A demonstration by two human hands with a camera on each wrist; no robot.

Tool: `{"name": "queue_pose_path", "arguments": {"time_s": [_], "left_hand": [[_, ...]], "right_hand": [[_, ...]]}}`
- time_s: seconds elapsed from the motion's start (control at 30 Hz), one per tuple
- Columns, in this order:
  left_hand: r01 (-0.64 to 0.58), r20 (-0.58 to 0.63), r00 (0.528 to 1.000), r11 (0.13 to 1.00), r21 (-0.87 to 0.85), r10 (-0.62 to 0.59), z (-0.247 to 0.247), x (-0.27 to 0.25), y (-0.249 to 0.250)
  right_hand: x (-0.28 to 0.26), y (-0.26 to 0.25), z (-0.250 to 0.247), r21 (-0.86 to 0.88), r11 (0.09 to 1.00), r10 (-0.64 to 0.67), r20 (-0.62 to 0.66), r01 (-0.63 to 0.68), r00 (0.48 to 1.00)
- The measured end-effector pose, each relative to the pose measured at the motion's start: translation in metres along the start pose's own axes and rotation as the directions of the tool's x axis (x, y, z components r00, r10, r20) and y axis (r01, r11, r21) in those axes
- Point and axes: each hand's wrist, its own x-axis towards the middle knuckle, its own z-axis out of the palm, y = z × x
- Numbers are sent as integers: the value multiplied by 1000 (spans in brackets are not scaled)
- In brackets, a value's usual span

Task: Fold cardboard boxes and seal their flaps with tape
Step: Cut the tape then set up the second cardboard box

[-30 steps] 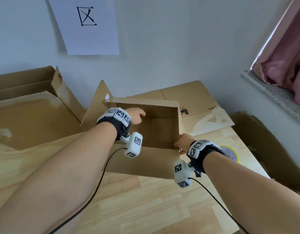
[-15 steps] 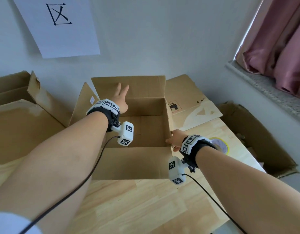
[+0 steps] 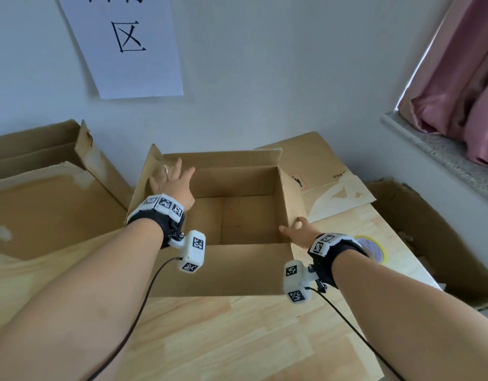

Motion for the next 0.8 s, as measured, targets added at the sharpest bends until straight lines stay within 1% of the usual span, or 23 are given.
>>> {"name": "queue_pose_path", "arguments": {"time_s": [0.1,0.13,0.2,0.23,0.3,0.37,0.47,0.5,0.57,0.6,0.67,0.7,0.77,0.8], "left_hand": [[41,-23,999,996,77,-40,5,-7,-17],[56,-33,998,995,87,-53,6,-11,-21],[83,-52,996,992,97,-78,8,-18,-28],[90,-61,995,991,104,-84,9,-21,-29],[90,-76,994,988,122,-81,11,-27,-31],[90,-108,991,988,126,-77,12,-32,-30],[82,-162,985,992,101,-65,9,-40,-27],[82,-181,981,993,81,-67,6,-43,-27],[83,-213,974,996,39,-73,1,-48,-26],[75,-228,971,997,20,-69,-1,-50,-26],[67,-236,969,997,-48,-76,-3,-56,-27],[82,-219,971,992,-98,-101,-4,-59,-29],[120,-167,975,978,-169,-149,-4,-65,-35],[133,-150,976,975,-176,-160,-4,-67,-37]], "right_hand": [[3,8,5,53,997,56,-94,-51,994],[4,8,6,65,994,93,-117,-86,989],[3,8,6,140,978,177,-163,-155,971],[1,7,4,188,968,204,-193,-168,960],[-4,7,-1,234,957,230,-238,-174,943],[-13,8,-7,234,958,231,-286,-166,930],[-22,13,-19,249,957,244,-423,-147,873],[-27,14,-25,238,963,226,-442,-130,868],[-38,16,-40,180,981,139,-399,-71,907],[-42,14,-46,195,980,107,-362,-37,926],[-50,10,-54,288,957,61,-304,30,951],[-52,6,-57,353,934,49,-264,49,963],[-57,0,-58,484,874,44,-159,39,986],[-61,-3,-57,514,858,38,-112,25,993]]}}
